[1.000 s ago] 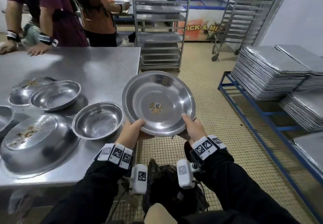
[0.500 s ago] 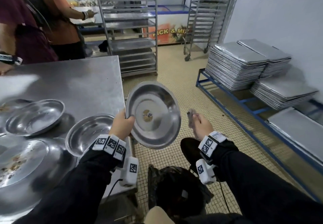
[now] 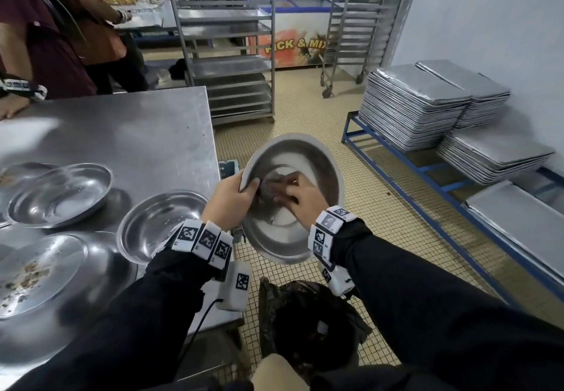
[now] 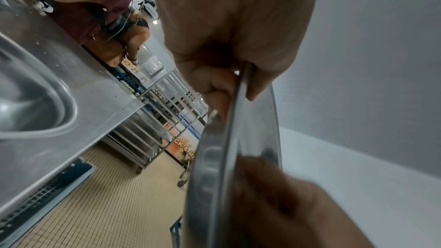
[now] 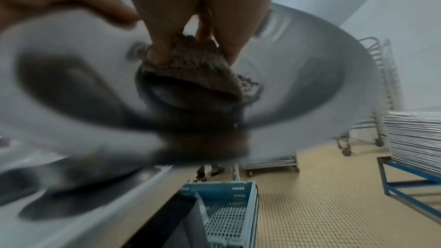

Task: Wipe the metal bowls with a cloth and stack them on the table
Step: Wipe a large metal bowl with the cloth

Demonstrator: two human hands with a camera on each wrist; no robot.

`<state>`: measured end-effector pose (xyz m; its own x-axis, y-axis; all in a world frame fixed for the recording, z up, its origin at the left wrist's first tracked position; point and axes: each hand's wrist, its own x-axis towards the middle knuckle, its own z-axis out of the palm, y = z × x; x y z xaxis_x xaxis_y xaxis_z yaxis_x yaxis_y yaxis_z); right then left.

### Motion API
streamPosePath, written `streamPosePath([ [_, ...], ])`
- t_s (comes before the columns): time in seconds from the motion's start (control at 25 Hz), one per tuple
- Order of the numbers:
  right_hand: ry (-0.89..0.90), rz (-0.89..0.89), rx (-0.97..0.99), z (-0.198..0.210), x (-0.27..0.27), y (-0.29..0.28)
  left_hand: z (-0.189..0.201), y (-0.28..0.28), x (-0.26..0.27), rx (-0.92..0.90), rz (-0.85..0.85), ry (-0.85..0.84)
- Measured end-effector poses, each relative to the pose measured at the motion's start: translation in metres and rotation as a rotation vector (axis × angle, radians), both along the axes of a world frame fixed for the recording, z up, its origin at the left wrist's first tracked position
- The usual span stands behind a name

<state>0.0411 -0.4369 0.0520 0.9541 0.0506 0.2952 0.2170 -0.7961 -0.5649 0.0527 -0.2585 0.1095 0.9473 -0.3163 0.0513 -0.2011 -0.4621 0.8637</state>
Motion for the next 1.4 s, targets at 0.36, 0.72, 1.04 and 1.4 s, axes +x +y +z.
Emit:
streamPosePath([
  [0.36, 0.16, 0.2, -0.185, 0.002, -0.034, -0.022, 0.008, 0.024, 0.009, 0.038, -0.014, -0.053],
  [0.72, -0.011, -0.165, 0.003, 0.018, 0.0, -0.025, 0.01, 0.008, 0.007, -0.165, 0.091, -0.109],
  [1.04, 0.227, 0.023, -0.042, -0.017, -0.029, -0.014, -0.005, 0.008, 0.005, -0.139, 0.157, -0.202],
  [1.4, -0.085, -0.062, 0.204, -0.014, -0.054, 0.036, -0.006, -0.015, -0.015, -0.294, 0.252, -0.118],
])
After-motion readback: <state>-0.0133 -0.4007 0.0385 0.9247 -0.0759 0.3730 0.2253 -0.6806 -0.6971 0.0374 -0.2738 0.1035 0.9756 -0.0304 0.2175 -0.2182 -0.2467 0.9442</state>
